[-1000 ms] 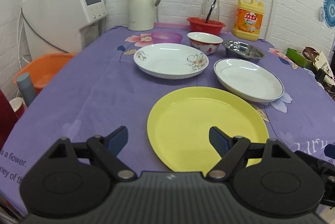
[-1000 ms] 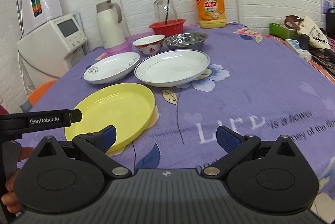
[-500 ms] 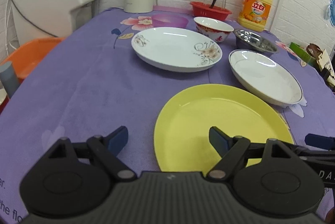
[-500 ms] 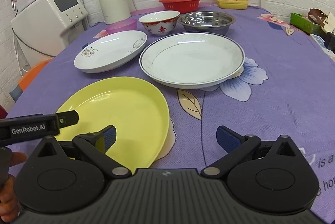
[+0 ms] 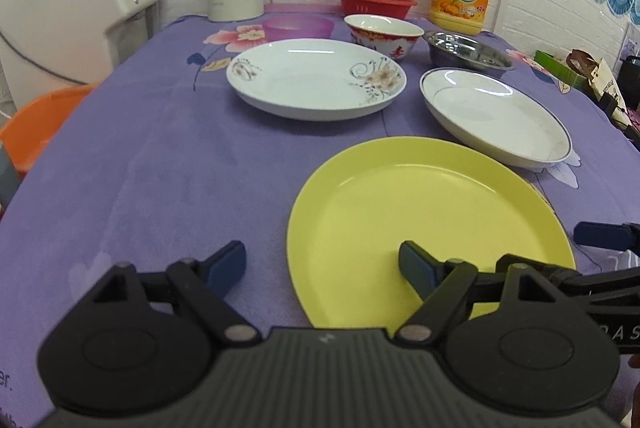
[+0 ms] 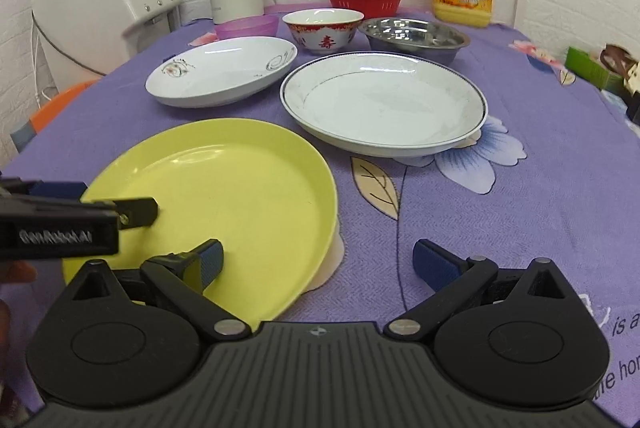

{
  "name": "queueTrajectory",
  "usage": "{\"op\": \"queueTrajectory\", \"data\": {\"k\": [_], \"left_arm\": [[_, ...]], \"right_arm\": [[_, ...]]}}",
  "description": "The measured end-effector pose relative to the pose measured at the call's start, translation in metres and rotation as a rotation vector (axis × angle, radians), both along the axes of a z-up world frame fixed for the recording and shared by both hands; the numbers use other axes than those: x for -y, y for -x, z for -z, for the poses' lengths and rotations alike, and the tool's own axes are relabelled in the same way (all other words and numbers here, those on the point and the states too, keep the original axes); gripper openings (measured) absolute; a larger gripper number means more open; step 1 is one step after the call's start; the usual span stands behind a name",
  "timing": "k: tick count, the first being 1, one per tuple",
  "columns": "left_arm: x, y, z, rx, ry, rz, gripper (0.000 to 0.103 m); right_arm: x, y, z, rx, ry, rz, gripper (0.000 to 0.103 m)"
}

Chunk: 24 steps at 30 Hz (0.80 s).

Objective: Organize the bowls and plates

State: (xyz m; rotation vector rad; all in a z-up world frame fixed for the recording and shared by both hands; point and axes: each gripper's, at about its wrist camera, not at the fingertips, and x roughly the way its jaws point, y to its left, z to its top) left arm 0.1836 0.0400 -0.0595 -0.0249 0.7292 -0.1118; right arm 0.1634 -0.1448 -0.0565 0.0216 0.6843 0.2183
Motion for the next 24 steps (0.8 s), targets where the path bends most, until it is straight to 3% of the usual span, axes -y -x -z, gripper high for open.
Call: {"op": "queueTrajectory", "data": {"k": [4,6,7,8,9,15,20,24], "left_arm": [[0.004,0.003,-0.001,-0.006,-0.003,0.037,0.077],[0.005,0.005,-0.001,0.003,-0.003,0.052,0.067],[0.006,0.006,-0.001,0.009,0.001,0.064,0.062],[0.007,0.006,-0.001,0.013,-0.003,0.067,0.061],[0.008,0.006,-0.001,0.02,-0.001,0.068,0.06],[0.008,0.005,-0.006,0.026,0.001,0.039,0.041],[-0.009,0.012,-0.019,0.062,-0.004,0.001,0.04],[-0.029,0.01,-0.017,0.038,0.001,-0.055,0.04]], "right_arm": [[-0.007,0.002,0.003,0.021,0.03,-0.008,0.103],[-0.005,0.003,0.004,0.038,0.034,0.007,0.103],[-0.004,0.003,0.003,0.043,0.028,0.008,0.099],[-0.004,0.003,0.003,0.049,0.018,-0.003,0.081],[-0.005,0.002,0.004,0.054,0.01,-0.012,0.072],[-0.009,0.002,0.001,0.062,-0.011,0.007,0.072],[-0.025,0.001,-0.009,0.1,-0.025,-0.028,0.073],[-0.044,-0.01,-0.007,0.086,-0.03,-0.076,0.073]]}}
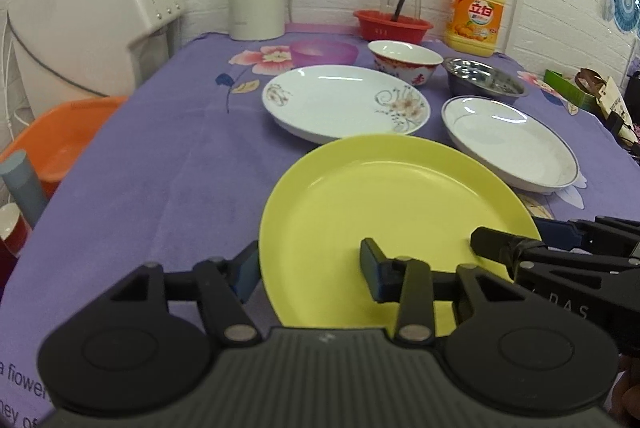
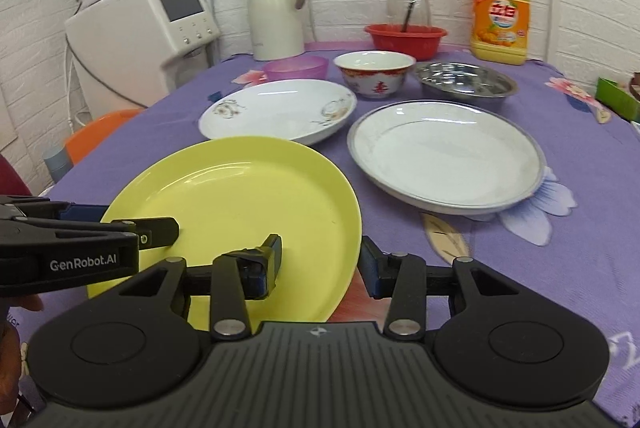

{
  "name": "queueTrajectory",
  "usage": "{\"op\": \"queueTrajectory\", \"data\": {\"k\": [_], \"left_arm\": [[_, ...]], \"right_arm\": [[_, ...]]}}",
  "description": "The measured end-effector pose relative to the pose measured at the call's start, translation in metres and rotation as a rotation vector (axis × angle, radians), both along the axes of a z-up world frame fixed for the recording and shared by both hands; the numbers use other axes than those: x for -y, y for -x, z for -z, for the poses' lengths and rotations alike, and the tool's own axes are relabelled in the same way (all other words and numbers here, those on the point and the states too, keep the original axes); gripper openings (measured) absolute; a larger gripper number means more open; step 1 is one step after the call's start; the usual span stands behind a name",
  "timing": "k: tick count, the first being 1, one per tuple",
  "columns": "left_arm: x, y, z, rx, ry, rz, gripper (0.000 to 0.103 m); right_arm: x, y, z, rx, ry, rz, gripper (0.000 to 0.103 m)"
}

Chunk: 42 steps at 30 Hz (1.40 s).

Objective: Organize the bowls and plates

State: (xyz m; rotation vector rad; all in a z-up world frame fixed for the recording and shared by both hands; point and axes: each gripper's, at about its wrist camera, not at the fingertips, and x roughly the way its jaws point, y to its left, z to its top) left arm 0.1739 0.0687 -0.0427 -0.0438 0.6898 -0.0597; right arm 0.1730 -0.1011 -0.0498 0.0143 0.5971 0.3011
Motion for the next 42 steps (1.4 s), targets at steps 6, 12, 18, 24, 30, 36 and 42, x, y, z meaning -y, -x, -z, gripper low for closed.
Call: {"op": "queueTrajectory", "data": {"k": [6,12,18,24,30,36,42], "left_arm": [[-0.009,-0.006,0.01,-0.022,-0.002,-0.024,0.04],[-0.014,-0.01,0.014,-0.015,0.024,-0.021,0.04],[-0.02,-0.015,0.013,-0.025,0.047,-0.008,0.068],[-0.055,-0.04,-0.02,0.06,0.11,-0.062,0.072],[-0.096,-0.092,-0.064,0.154,0.016,-0.181,0.072],[-0.114,-0.149,-0.129,0.269,-0.015,-0.163,0.074],[-0.092,-0.187,-0.065,0.075,0.117,-0.068,0.074]], "right_arm": [[-0.014,-0.006,0.009,-0.023,0.037,-0.02,0.073],[-0.015,-0.007,0.01,-0.013,0.055,-0.031,0.078],[0.002,-0.007,0.001,-0.024,-0.024,-0.037,0.083],[0.026,-0.024,-0.034,0.068,-0.028,0.001,0.103],[0.031,-0.073,-0.057,0.103,-0.041,-0.037,0.103],[0.015,-0.146,-0.08,0.13,-0.061,-0.046,0.103],[0.002,-0.199,-0.042,0.009,-0.097,-0.018,0.103]]}}
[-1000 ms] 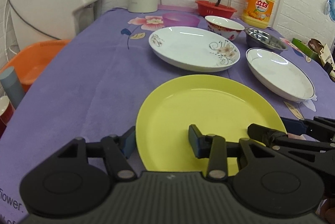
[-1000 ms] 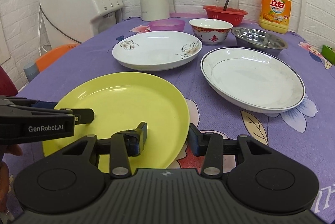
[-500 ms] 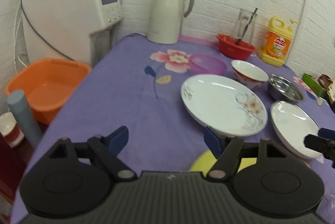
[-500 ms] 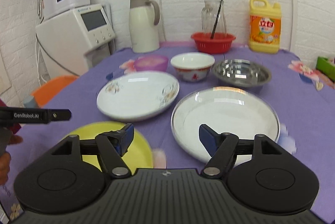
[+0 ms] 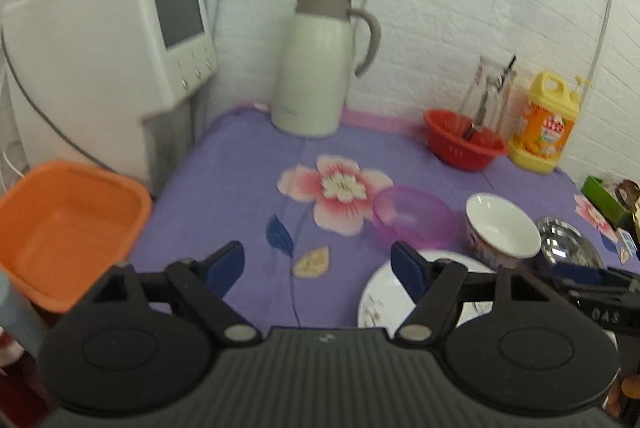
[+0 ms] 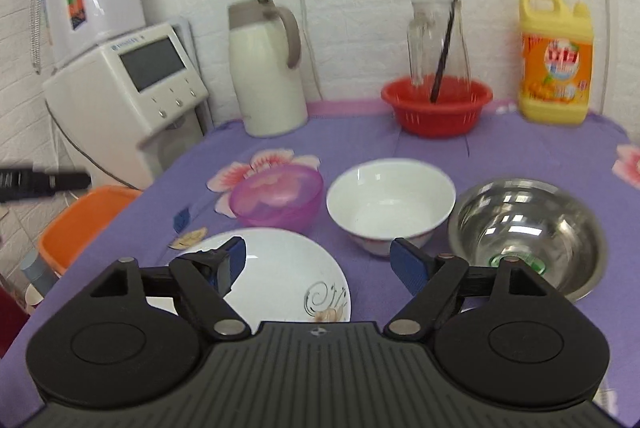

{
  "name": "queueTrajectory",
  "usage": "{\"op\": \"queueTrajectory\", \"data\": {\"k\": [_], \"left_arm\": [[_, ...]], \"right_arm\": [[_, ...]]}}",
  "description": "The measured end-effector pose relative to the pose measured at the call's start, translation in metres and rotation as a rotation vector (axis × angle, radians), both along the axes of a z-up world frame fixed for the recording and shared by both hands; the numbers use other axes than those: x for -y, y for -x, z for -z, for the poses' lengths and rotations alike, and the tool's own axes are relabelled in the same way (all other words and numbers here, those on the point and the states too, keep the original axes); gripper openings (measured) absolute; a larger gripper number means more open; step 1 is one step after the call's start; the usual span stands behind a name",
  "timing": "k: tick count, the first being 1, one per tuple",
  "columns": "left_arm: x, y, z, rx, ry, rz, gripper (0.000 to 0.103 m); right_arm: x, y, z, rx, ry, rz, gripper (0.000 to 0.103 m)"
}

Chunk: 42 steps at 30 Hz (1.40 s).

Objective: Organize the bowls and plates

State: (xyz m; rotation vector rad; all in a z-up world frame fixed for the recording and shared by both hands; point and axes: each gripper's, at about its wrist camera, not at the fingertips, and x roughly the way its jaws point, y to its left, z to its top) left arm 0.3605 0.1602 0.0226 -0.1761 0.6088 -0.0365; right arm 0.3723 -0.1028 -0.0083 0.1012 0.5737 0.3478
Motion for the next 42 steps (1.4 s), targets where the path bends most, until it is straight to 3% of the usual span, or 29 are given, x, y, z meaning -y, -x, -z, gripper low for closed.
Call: {"op": "queueTrajectory", "data": {"k": [4,9,15,18,27,38,41,42], "left_arm": [[0.015,-0.015,0.041,-0.085,-0.006,0.029,0.073],[0.027,-0.024,0.061,-0.105,-0.017,0.069,0.072],[0.027,-0.022,0.065,-0.082,-0.036,0.074,0.071],[0.021,-0.02,0.063,-0.075,-0.013,0.074,0.071],[0.022,-0.02,0.068,-0.095,-0.02,0.09,0.07],[0.03,-0.019,0.076,-0.104,-0.062,0.111,0.066],[0.035,-0.017,0.075,-0.09,-0.081,0.128,0.059],[0.036,-0.016,0.075,-0.087,-0.087,0.124,0.059]], "right_arm": [[-0.01,-0.005,0.014,-0.03,0.039,-0.023,0.103],[-0.017,-0.008,0.025,-0.075,0.074,-0.037,0.103],[-0.029,-0.01,0.034,-0.139,0.068,-0.091,0.103],[-0.041,-0.006,0.036,-0.124,0.133,-0.079,0.103],[-0.053,0.001,0.036,-0.102,0.161,-0.123,0.103],[-0.05,0.003,0.039,-0.111,0.139,-0.134,0.103],[-0.049,0.005,0.04,-0.094,0.133,-0.156,0.103],[-0.048,0.005,0.04,-0.09,0.131,-0.155,0.097]]}}
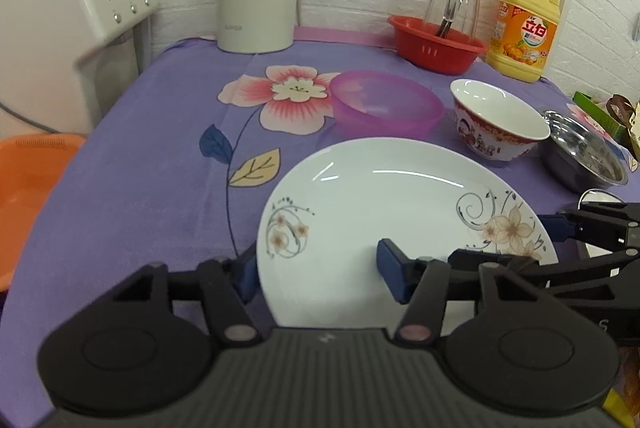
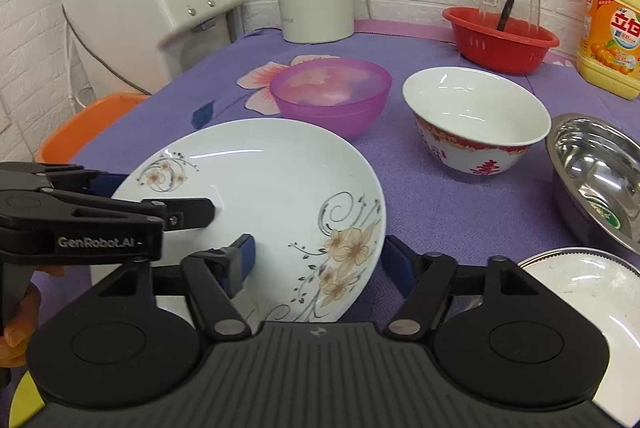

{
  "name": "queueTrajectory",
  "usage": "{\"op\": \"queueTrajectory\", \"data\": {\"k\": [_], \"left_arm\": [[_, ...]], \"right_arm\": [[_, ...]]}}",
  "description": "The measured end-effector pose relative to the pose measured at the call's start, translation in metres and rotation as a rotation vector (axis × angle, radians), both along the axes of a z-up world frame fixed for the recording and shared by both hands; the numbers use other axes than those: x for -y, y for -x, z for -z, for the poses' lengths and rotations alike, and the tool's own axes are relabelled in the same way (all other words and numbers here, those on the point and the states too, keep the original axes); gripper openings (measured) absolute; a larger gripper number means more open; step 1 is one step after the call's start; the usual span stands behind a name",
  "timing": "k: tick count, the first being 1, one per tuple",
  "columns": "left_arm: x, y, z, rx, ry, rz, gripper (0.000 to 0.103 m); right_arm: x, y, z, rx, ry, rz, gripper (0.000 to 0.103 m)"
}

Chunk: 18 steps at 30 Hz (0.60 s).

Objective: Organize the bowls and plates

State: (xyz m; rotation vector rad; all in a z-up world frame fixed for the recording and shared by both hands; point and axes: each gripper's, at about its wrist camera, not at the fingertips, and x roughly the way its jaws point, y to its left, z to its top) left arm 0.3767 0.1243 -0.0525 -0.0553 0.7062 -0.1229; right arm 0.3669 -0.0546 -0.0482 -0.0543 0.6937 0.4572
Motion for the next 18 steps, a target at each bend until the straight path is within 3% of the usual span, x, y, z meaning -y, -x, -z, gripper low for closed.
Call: {"op": "queueTrajectory", "data": {"k": [3,5,11,18], "left_arm": [[-0.002,0.001,0.0,0.003,0.01,-0.015,0.052],[-0.003,0.0,-0.001,-0.001,0.02,-0.025,0.05],[-0.003,0.004,-0.008,0.001,0.021,-0.048,0.04],[-0.006,0.013,-0.025,0.049,0.023,-0.067,0.039]], "right_arm": [[0.004,-0.001,-0.001,0.005,-0.009,0.002,0.086],[0.005,-0.001,0.0,0.008,-0.013,0.011,0.084],[0.004,0.002,-0.003,-0.001,-0.039,0.025,0.084],[-0.001,0.014,-0.018,0.049,-0.048,0.019,0.084]]}}
